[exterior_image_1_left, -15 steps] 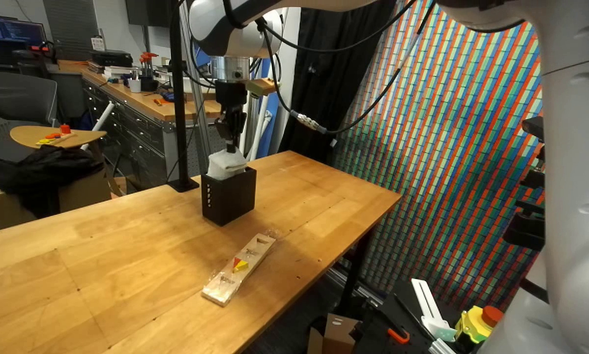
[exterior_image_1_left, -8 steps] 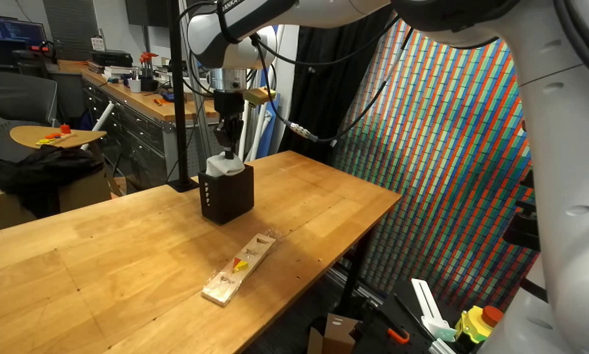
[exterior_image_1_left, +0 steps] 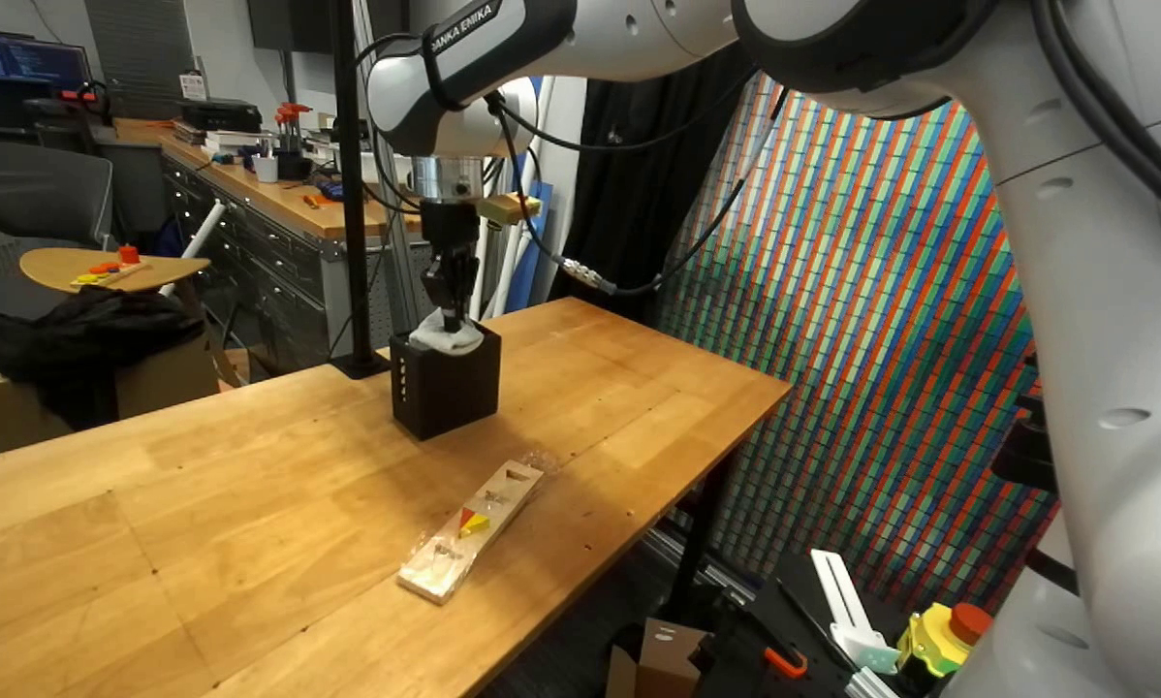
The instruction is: Pick the cloth and shove it in the black box
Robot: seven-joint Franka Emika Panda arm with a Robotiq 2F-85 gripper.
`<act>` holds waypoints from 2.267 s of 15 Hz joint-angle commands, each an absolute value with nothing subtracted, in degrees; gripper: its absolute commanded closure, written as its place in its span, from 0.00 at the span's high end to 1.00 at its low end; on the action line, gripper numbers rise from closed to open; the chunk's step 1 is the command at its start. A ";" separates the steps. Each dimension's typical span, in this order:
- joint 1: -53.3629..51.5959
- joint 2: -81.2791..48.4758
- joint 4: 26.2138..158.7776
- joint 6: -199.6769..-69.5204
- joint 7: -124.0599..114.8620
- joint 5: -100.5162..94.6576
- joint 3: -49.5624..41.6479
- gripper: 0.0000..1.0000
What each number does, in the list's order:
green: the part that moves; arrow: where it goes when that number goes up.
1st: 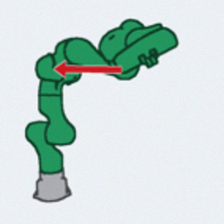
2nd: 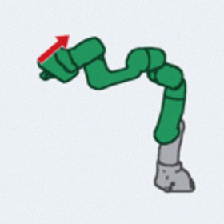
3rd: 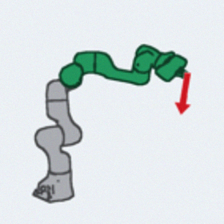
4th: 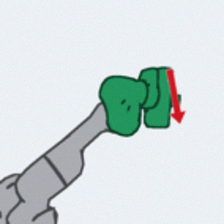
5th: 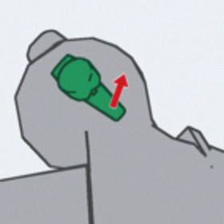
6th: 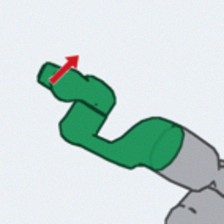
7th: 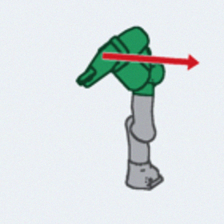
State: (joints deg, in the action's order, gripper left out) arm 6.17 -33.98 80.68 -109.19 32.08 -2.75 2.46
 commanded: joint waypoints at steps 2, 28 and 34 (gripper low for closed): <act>7.20 -36.43 76.46 -106.13 33.51 -1.51 3.20 0.04; 6.26 -35.36 79.92 -105.14 26.20 2.75 4.00 0.40; 4.93 -30.81 79.72 -104.99 21.97 1.92 3.54 0.54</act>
